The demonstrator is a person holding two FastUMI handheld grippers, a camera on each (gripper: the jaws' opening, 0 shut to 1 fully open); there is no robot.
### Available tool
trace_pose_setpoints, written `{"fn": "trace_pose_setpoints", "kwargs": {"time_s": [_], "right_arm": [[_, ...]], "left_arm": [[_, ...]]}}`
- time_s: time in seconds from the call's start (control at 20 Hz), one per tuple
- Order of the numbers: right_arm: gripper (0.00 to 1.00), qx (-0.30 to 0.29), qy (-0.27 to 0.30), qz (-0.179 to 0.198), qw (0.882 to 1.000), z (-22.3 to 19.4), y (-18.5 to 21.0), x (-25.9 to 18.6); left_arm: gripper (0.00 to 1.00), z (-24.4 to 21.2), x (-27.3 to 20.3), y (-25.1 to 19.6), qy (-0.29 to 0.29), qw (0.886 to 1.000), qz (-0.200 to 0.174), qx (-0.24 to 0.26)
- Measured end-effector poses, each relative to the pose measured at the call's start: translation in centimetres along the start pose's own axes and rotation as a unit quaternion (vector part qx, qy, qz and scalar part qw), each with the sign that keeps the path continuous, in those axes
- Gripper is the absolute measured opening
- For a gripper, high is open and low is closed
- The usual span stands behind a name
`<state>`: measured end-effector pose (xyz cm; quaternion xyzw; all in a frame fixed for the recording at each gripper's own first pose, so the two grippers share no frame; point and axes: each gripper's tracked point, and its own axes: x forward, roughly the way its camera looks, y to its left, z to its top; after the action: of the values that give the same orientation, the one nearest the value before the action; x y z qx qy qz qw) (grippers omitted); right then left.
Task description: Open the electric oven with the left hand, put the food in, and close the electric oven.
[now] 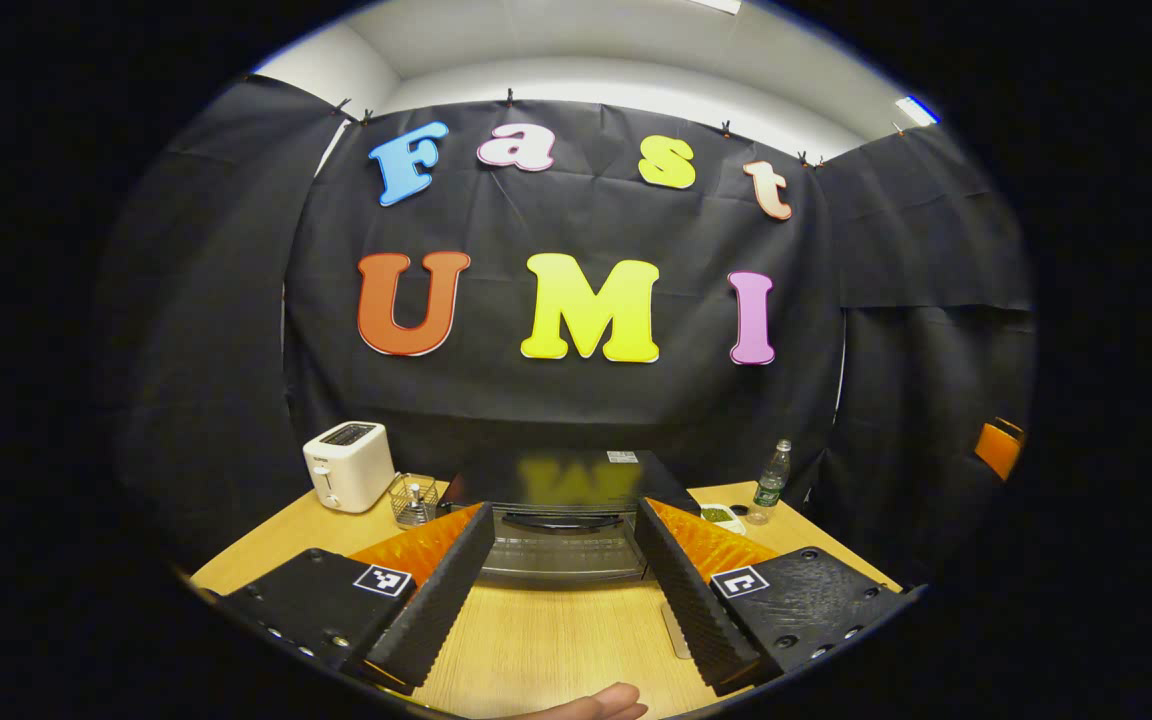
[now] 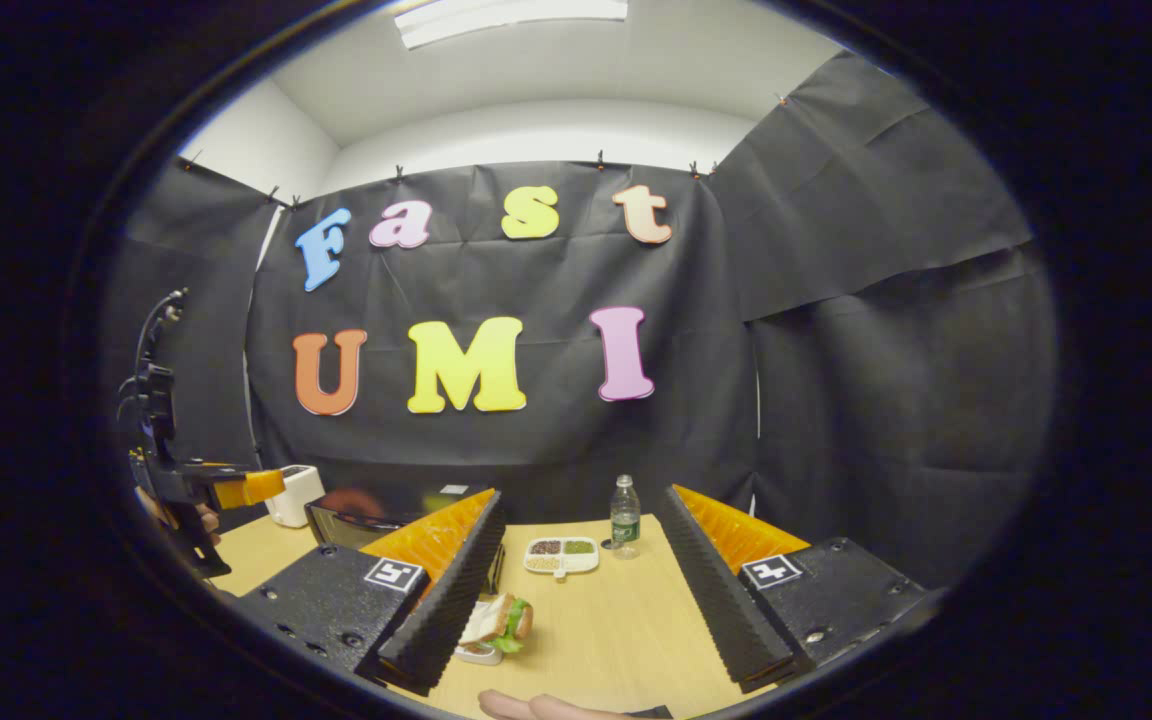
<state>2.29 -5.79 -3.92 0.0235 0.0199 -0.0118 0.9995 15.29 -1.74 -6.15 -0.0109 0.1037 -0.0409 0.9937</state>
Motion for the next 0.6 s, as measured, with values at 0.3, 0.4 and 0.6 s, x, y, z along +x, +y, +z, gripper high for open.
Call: {"fn": "trace_pose_setpoints", "kwargs": {"time_s": [0.3,0.4,0.6], "right_arm": [[0.96,-0.001,0.009,-0.014,1.000,-1.4,-2.4,0.8],[0.96,0.001,0.012,-0.020,1.000,-2.1,-3.1,1.1],[0.96,0.012,0.034,-0.022,0.999,-3.7,-4.0,1.9]], "left_arm": [[0.93,-3.8,10.4,1.3,0.076,0.997,0.014,0.002],[0.94,-5.6,12.6,2.0,0.103,0.994,0.021,-0.001],[0.93,-7.7,15.9,2.0,0.134,0.991,0.015,-0.017]]}}
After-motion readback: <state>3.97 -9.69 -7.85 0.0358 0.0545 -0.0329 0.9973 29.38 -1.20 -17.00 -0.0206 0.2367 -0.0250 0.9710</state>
